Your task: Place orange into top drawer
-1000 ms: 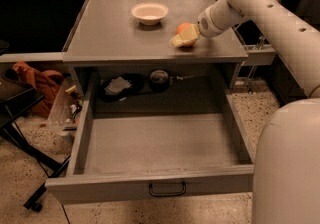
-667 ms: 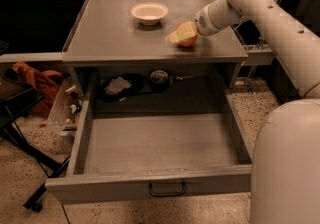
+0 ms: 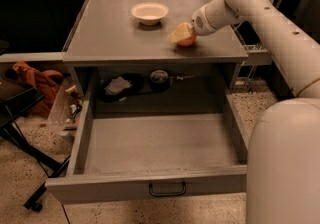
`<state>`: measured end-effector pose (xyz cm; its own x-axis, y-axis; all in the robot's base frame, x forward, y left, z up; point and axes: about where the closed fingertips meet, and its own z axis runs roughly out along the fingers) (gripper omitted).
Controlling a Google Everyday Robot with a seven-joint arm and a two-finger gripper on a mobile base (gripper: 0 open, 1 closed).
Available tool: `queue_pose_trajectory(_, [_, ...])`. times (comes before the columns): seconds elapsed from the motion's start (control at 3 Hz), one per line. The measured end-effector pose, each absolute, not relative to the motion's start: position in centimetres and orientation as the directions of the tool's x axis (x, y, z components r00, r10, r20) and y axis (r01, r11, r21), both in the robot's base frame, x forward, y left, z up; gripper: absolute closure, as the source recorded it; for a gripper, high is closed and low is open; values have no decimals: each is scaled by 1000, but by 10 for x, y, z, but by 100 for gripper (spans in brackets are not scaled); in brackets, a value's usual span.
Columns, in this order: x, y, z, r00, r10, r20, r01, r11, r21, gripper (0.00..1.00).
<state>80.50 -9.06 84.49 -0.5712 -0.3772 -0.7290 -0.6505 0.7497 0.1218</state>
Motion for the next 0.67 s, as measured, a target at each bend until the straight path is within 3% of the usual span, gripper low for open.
queue_pose_trajectory(0.67, [773, -95, 876, -546, -408, -732, -639, 767, 49, 89])
